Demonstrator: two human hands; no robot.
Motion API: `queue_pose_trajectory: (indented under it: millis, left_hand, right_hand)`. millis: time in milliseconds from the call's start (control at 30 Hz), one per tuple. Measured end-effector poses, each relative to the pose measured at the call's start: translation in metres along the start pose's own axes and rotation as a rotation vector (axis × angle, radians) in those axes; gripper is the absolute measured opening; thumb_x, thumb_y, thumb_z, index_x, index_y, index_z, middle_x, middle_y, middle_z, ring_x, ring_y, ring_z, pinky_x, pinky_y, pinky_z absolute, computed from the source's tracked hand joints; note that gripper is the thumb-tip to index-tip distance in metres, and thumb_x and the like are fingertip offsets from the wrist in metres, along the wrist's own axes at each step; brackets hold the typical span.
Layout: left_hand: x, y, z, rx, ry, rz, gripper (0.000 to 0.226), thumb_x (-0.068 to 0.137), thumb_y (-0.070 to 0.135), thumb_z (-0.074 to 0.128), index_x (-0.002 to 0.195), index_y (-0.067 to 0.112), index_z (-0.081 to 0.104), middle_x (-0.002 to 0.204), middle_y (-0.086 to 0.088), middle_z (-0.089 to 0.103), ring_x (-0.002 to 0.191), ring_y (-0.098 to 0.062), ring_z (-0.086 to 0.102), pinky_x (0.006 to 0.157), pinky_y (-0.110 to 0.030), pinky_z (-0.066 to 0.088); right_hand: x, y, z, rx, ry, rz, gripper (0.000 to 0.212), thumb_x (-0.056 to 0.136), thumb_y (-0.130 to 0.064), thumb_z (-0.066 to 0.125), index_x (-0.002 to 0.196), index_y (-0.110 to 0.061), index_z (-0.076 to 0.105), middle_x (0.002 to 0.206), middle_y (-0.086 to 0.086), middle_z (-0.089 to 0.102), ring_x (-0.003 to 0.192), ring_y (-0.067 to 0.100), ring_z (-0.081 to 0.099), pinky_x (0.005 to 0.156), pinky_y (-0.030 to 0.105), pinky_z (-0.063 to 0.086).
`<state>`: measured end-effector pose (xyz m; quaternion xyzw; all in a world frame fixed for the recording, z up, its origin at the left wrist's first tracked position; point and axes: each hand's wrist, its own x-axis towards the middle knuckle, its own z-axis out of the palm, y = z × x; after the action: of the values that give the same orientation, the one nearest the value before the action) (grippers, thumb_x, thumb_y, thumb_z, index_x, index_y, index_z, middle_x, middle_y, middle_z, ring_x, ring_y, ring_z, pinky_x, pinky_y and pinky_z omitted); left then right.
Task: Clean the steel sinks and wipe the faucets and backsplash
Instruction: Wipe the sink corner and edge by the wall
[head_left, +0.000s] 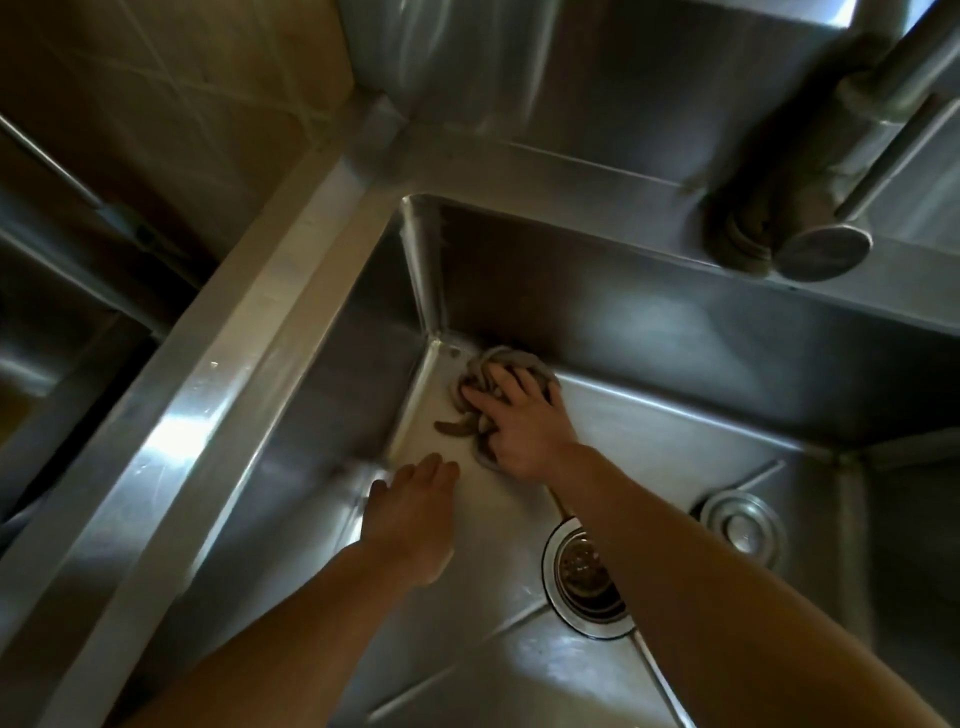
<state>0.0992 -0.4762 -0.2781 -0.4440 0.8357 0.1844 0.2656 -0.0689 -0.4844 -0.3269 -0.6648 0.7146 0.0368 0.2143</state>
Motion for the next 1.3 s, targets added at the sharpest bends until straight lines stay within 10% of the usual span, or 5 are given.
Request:
queue_pose_trajectory:
  millis: [367, 633, 800, 967, 1300]
  left_hand:
    - [0.002, 0.011, 0.002, 0.053, -0.085, -0.013, 0.058, 0.090, 0.015, 0.043, 0.145, 0.024, 0.027, 0.157, 0.000, 0.006, 0.139, -0.025, 0.023, 0.109, -0.044, 0.030]
    - [0.001, 0.036, 0.006, 0.002, -0.034, 0.051, 0.068, 0.090, 0.006, 0.045, 0.149, 0.023, 0.016, 0.159, 0.001, 0.002, 0.141, -0.024, 0.018, 0.111, -0.045, 0.023]
    - [0.005, 0.038, 0.008, 0.033, -0.062, 0.091, 0.065, 0.088, 0.013, 0.054, 0.146, 0.024, 0.024, 0.157, 0.001, 0.003, 0.140, -0.026, 0.019, 0.109, -0.048, 0.024]
    - [0.006, 0.031, 0.010, 0.026, -0.061, 0.096, 0.064, 0.090, 0.013, 0.047, 0.147, 0.028, 0.023, 0.158, 0.006, 0.001, 0.140, -0.023, 0.018, 0.110, -0.045, 0.025]
    - [-0.002, 0.002, 0.007, 0.054, 0.024, 0.054, 0.048, 0.089, 0.013, 0.048, 0.135, 0.022, 0.039, 0.148, 0.000, 0.025, 0.131, -0.025, 0.035, 0.104, -0.045, 0.032]
  right_hand:
    - [-0.123, 0.016, 0.046, 0.346, 0.193, 0.216, 0.038, 0.085, -0.019, 0.055, 0.121, -0.026, 0.064, 0.140, 0.009, 0.045, 0.125, 0.034, 0.043, 0.101, 0.042, 0.044]
    - [-0.129, 0.059, 0.002, 0.277, 0.223, 0.443, 0.061, 0.084, -0.018, 0.056, 0.142, -0.024, 0.038, 0.148, 0.010, 0.028, 0.128, 0.037, 0.031, 0.105, 0.037, 0.035]
    - [-0.099, 0.097, 0.016, 0.106, -0.070, 0.546, 0.083, 0.074, -0.047, 0.010, 0.152, -0.021, 0.014, 0.160, 0.011, 0.005, 0.143, 0.043, 0.002, 0.116, 0.053, 0.006]
    - [-0.137, 0.025, 0.035, 0.207, 0.227, 0.428, 0.061, 0.078, -0.005, 0.065, 0.137, -0.013, 0.050, 0.145, 0.021, 0.036, 0.127, 0.050, 0.034, 0.100, 0.055, 0.042]
    - [-0.095, 0.030, -0.002, 0.520, 0.314, 0.411, 0.063, 0.085, -0.007, 0.055, 0.143, -0.023, 0.035, 0.137, 0.006, 0.042, 0.124, 0.028, 0.038, 0.100, 0.039, 0.040]
